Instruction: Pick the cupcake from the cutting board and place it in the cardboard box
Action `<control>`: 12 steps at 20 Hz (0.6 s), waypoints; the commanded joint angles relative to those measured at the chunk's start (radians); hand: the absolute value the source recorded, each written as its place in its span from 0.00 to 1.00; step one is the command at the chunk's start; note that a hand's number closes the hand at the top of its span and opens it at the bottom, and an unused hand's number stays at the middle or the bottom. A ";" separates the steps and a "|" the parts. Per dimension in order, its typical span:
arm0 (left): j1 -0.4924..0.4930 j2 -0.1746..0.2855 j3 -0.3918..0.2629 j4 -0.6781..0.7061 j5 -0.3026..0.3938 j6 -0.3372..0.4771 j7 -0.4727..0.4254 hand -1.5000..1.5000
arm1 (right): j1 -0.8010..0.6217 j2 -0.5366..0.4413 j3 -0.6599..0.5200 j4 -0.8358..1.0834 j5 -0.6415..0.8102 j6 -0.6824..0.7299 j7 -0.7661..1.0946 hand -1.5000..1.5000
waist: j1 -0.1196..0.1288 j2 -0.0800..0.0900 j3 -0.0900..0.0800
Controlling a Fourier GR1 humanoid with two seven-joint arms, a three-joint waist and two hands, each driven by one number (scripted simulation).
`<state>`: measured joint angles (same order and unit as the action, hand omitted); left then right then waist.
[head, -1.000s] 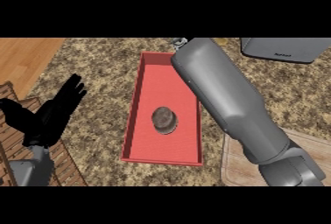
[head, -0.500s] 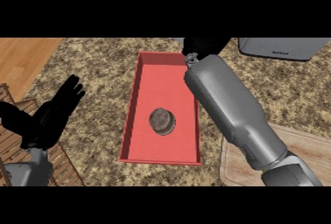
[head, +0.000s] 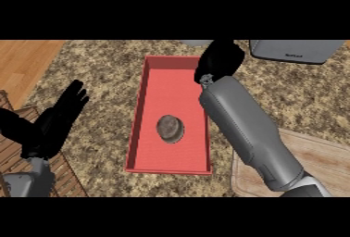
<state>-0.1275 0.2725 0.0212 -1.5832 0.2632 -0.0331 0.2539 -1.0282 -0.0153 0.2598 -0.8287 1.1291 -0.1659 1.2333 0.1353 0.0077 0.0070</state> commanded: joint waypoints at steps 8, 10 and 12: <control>0.068 0.007 0.024 -0.005 0.000 0.011 -0.012 0.50 | 0.004 0.014 -0.022 -0.222 0.201 -0.415 0.247 0.00 | -0.067 -0.019 -0.006; 0.051 0.007 0.037 -0.025 0.009 0.022 -0.005 0.50 | 0.017 0.014 -0.029 -0.272 0.233 -0.437 0.253 0.00 | -0.074 -0.026 -0.006; 0.056 0.016 0.060 -0.015 0.023 0.024 0.007 0.50 | 0.063 0.015 -0.040 -0.316 0.269 -0.451 0.252 0.00 | -0.098 -0.028 -0.006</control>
<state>-0.0661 0.2799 0.0567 -1.6037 0.2744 -0.0141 0.2531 -0.9933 -0.0142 0.2253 -1.0712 1.3354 -0.4291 1.2148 0.0666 -0.0183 0.0084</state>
